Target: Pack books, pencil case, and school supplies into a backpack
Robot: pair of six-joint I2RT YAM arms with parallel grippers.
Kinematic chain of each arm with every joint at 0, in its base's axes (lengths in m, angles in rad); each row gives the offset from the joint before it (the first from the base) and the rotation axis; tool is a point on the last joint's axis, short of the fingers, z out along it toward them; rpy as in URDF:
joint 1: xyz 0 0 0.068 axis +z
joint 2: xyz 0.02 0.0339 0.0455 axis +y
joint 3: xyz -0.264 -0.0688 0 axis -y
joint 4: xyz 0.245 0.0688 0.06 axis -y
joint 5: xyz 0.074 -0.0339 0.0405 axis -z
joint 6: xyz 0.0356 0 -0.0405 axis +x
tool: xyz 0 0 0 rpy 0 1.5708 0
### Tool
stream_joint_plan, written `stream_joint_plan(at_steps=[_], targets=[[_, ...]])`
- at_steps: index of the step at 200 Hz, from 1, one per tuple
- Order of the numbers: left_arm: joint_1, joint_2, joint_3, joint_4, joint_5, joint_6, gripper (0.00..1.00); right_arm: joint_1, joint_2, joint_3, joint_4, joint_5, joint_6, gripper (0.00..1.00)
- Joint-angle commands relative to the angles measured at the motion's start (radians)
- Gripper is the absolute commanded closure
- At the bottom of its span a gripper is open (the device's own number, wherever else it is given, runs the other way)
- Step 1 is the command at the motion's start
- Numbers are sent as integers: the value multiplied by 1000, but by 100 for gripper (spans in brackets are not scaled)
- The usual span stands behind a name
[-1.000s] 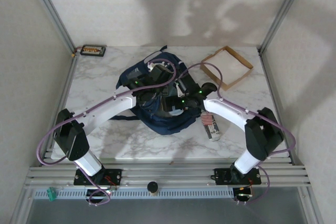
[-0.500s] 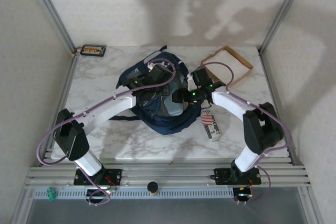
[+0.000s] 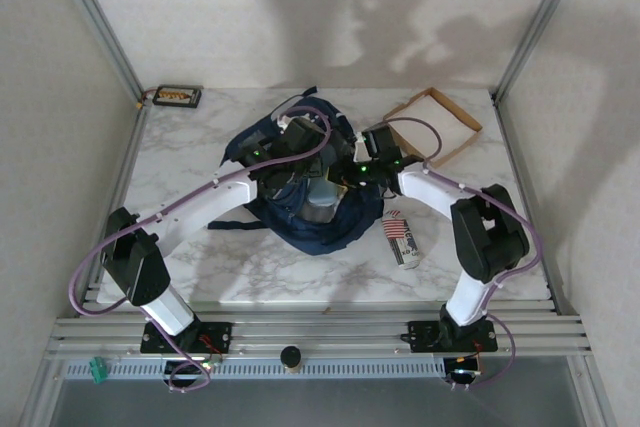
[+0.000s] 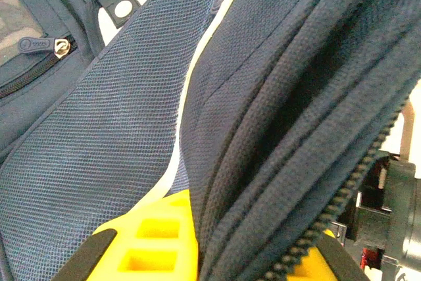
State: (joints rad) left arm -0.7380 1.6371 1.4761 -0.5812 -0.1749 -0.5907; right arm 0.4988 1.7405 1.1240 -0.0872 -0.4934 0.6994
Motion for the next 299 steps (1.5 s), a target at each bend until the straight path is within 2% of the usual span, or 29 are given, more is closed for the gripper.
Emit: stream_joint_plan(at_steps=[1,15,51,69,89,130,142,178,195,215,232,245,265,284,299], targets=[[-6,-19,71,62,17,-77,100,3,-64,-52,263,27,204,85],[-8,-12,70,79,46,-90,100,21,-63,-83,352,61,270,86],[-11,17,84,105,96,-120,100,95,60,34,378,133,322,81],[-11,21,84,103,75,-129,100,113,96,68,360,183,323,67],[6,26,88,88,51,-130,100,113,92,47,415,149,295,53],[31,13,74,89,37,-110,100,103,-48,3,225,220,134,29],[39,8,65,88,36,-102,100,87,-87,-9,179,207,100,23],[55,-16,16,113,52,-107,100,49,-213,-59,18,255,-1,13],[58,-15,6,116,64,-107,100,36,-249,-76,-17,226,-37,10],[58,-16,-2,123,65,-110,100,43,-246,-105,-3,157,-6,17],[60,-18,-10,130,64,-119,100,78,-237,-157,119,100,92,36],[60,-19,-13,136,75,-121,100,109,-203,-142,161,101,124,41],[60,-19,-10,129,62,-127,100,115,-123,-118,203,92,161,58],[60,-22,-9,129,67,-128,100,128,-64,-84,203,149,155,63],[60,-20,-8,131,75,-133,100,129,-13,-60,227,148,164,67]])
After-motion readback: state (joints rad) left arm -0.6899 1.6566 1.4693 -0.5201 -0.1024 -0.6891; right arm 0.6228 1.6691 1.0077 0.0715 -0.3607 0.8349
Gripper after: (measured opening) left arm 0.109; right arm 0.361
